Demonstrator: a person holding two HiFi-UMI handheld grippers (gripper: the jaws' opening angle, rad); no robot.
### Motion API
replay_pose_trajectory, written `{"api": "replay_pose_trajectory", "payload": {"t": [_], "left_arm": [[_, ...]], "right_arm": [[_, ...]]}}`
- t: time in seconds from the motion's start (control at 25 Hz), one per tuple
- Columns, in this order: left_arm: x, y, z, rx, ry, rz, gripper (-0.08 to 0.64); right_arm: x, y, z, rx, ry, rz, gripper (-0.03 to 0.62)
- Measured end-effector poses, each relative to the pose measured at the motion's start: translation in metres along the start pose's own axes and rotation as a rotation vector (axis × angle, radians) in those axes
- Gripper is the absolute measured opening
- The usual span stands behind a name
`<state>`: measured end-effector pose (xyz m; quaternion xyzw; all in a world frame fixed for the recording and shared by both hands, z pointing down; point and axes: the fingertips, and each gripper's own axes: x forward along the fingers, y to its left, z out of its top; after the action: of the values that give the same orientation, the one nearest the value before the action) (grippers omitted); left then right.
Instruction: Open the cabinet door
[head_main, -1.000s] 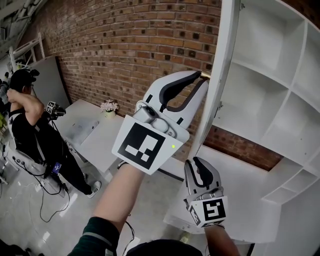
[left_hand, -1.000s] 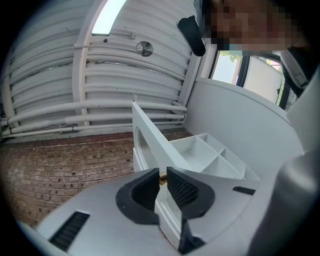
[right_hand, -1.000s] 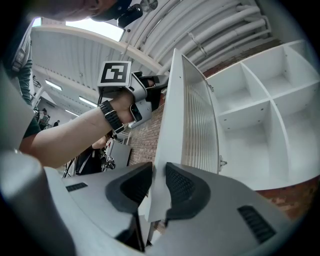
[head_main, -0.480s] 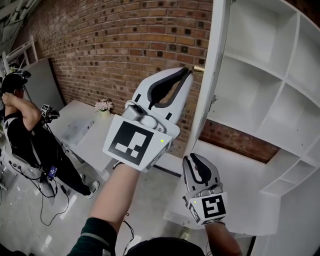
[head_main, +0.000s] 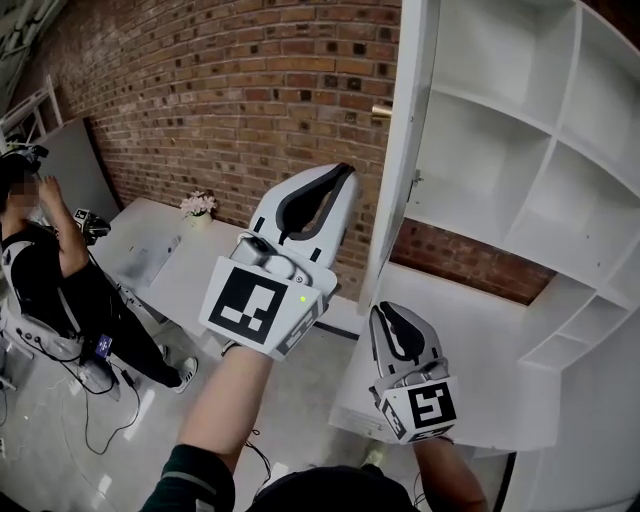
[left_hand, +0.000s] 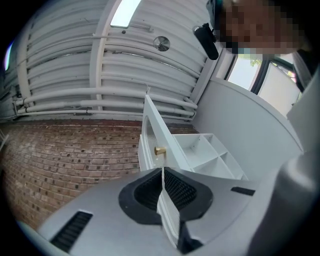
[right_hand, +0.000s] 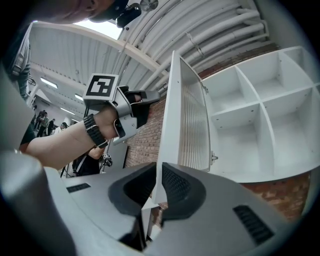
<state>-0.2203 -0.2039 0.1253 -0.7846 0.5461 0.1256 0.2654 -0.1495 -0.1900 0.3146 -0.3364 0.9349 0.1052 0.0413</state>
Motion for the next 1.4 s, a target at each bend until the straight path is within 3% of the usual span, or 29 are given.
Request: {"api": "replay_pose_trajectory", "payload": {"t": [0.44,0.8,1.12,1.4], "left_arm": [[-0.061,-0.023,-0.082,-0.152,0.178,0.02,0.017],[-0.104,-0.04,-0.122,-0.237,0.274,0.047,0.014],[-0.132,-0.06,-0.165,-0.289,0.422,0.063,0.006],[-0.141,-0.07,-0.18,-0.307,0.455,0.059,0.006]], "right_arm": [[-0.015,-0.004,-0.029,0.018,0.054,-0.028,0.023],[-0.024,0.002,-0.05,0.057,0.091,-0.048,0.02],[-0.032,-0.013,-0.063,0.096,0.107,-0.087,0.011],[-0.033,-0.019,-0.069,0.113,0.13,-0.077,0.005]]}}
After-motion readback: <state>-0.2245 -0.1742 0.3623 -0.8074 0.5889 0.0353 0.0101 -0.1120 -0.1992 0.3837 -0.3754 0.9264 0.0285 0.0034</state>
